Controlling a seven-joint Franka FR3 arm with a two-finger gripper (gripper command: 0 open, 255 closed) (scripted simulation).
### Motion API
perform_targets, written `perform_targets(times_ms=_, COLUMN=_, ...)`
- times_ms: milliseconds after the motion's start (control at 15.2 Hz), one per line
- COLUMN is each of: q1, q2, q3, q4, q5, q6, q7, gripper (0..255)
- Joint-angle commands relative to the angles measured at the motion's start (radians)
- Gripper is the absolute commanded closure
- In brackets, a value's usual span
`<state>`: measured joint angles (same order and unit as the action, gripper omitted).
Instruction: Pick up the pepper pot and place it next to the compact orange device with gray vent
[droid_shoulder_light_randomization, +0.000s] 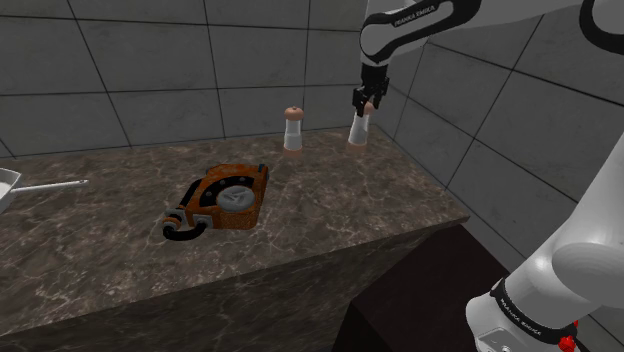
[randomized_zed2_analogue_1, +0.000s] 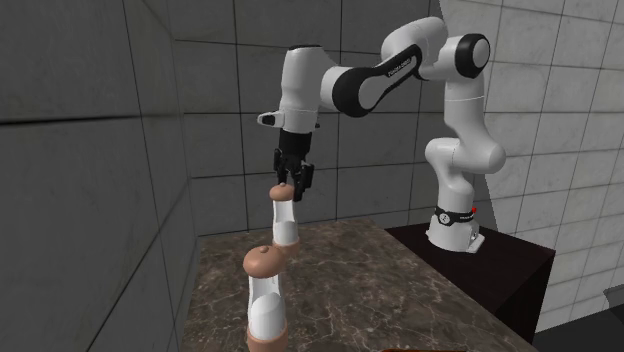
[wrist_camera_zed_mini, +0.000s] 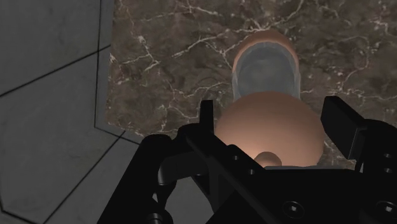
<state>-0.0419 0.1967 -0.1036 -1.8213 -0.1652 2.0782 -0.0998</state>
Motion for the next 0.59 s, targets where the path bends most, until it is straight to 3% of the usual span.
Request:
perform_targets(times_ms=0, q1=0.000, q2=-0.010, q3=0.000, q4=0.014, q5=0.001, q6=-0.024, q7=-0.004, gripper=255)
perform_targets(times_ms=528, q1=0.002, q2=-0.032, q3=0.001, q4=0.094, q5=0.006, q6=-0.124, q7=-0.019, gripper=255)
